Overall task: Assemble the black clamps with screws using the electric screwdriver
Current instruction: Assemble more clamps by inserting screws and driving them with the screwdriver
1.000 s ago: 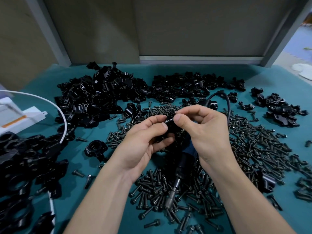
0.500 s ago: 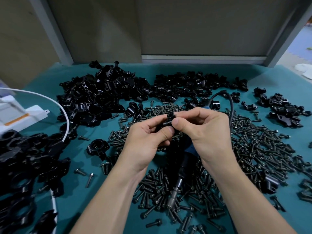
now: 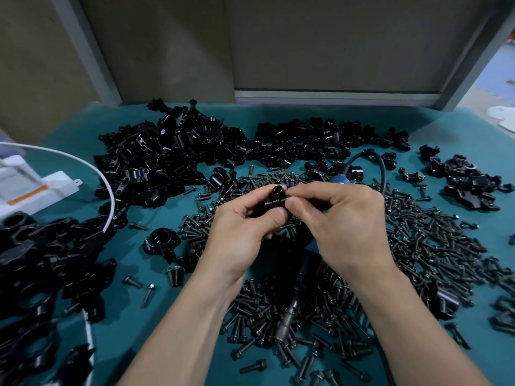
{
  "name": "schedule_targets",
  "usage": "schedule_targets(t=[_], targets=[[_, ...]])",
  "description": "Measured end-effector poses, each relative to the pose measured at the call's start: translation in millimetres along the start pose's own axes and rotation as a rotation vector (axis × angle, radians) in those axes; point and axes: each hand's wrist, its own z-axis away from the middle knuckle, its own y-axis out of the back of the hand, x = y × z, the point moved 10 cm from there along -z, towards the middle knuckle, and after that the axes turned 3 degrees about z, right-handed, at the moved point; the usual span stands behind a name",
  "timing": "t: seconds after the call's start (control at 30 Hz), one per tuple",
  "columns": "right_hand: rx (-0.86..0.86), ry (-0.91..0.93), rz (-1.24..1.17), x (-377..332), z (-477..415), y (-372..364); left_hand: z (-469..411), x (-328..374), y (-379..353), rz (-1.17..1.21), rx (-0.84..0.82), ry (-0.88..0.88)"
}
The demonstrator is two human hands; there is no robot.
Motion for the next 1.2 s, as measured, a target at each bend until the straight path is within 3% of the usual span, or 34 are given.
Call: schedule_targets(t=[0.2, 0.37, 0.53, 1.0, 1.2], targets=[[-0.048, 0.02, 0.131, -1, -3, 2, 0, 0, 2, -0.085, 0.012, -0.023], [-0.069, -0.199, -0.058, 25, -4, -5, -3, 8, 13, -0.233, 0.111, -0.084], [-0.077, -0.285, -0.168, 36, -1, -13, 2, 19, 8, -0.33, 0.111, -0.199], [-0.162, -0.129, 0.093, 10, 5, -26, 3, 17, -3, -0.268, -0.005, -0.161], [-0.388, -0.09, 0.025, 9, 4, -33, 0, 13, 6, -0.341, 0.054, -0.151]])
